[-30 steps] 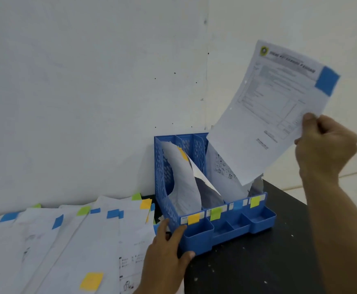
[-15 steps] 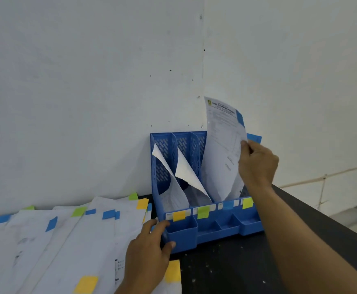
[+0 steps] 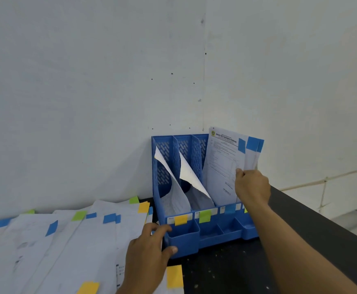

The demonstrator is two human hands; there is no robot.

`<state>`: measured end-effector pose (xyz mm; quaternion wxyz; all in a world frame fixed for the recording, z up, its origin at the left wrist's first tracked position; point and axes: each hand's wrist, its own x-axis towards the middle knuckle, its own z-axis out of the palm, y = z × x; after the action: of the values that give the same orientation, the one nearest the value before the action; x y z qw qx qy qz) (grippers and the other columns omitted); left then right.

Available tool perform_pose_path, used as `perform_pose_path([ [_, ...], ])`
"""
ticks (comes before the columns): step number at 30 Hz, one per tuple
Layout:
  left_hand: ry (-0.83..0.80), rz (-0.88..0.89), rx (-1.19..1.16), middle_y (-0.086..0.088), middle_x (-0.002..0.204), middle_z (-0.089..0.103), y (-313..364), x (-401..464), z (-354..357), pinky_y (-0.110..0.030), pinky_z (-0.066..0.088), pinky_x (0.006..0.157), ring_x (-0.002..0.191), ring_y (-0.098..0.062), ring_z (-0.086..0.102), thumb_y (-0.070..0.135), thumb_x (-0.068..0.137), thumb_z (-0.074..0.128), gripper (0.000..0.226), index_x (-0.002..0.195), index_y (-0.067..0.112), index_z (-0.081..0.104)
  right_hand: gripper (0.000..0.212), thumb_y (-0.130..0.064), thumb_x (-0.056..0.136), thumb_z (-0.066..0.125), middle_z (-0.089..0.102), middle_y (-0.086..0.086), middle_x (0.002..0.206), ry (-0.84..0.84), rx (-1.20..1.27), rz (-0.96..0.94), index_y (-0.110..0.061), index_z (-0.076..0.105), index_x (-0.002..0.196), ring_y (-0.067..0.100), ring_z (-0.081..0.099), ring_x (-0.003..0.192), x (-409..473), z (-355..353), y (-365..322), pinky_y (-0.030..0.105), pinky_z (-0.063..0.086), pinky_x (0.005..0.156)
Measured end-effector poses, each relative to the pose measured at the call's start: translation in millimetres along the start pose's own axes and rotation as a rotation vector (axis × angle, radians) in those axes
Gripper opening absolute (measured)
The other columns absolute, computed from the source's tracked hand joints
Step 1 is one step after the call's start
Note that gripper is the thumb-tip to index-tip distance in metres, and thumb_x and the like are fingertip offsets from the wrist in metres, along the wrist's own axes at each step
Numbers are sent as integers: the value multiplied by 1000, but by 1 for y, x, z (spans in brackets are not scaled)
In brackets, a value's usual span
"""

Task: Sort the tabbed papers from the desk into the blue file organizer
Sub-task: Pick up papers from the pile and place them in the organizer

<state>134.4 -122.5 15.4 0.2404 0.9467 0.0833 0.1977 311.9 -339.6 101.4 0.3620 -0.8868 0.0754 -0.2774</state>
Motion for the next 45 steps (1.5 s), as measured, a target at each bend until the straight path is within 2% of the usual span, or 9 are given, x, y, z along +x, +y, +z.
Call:
perform_pose_path([
  [8,-31,10,-104,20,146,29,-9,-8,-6,-16,42,92,122,-4,47,53,89,57,73,147,50,13,49,-47,100,48,69,10,80,-7,7,-61,-6,70,84,16,54,59,-7,-10,8,28,44,55],
  [14,62,-15,-84,21,125,47,-50,-31,-50,-14,37,90,116,-2,50,40,86,68,35,119,39,57,51,-50,99,50,73,9,109,86,170,-104,-11,61,129,34,64,104,-48,-30,-14,42,49,90],
  [19,127,-187,-28,15,118,58,-90,-58,-85,-20,38,91,110,-10,55,37,83,72,31,112,33,63,27,-40,99,53,70,-5,82,11,360,-302,-21,72,100,4,57,68,-126,-29,-59,8,37,61],
  [23,84,-314,9,11,124,58,-113,-84,-95,-22,36,93,115,-13,52,37,84,71,35,117,31,62,24,-40,97,56,61,-14,61,-283,333,-510,-29,68,80,4,57,57,-200,-1,-77,15,44,54],
  [27,72,-314,102,9,128,57,-128,-108,-95,-24,35,100,121,-14,47,48,82,68,45,122,28,61,37,-53,100,43,70,-9,82,-619,-36,-587,-27,69,101,11,62,75,-246,28,-78,31,54,72],
  [31,63,-318,215,0,132,57,-137,-127,-82,-37,36,105,127,-22,48,70,73,43,70,122,24,65,53,-66,96,39,62,-1,118,-696,-291,-563,-25,57,123,21,62,102,-255,29,-72,33,47,76],
  [36,89,-307,213,-1,144,48,-135,-134,-72,-39,27,113,137,-23,37,94,61,30,101,130,25,59,77,-81,84,40,51,3,129,-807,-468,-493,-23,44,135,23,57,113,-257,21,-55,35,49,82],
  [40,16,-312,244,5,154,34,-129,-135,-76,-33,17,117,145,-17,21,103,46,12,124,141,30,45,76,-78,85,43,46,0,133,-777,-406,-501,-26,40,140,20,54,116,-259,16,-56,33,49,84],
  [45,99,-286,156,14,139,51,-117,-136,-81,-29,29,111,139,-11,34,100,54,23,106,127,32,60,64,-71,91,43,45,-8,140,-799,-193,-547,-36,39,145,13,51,122,-268,16,-59,28,48,89],
])
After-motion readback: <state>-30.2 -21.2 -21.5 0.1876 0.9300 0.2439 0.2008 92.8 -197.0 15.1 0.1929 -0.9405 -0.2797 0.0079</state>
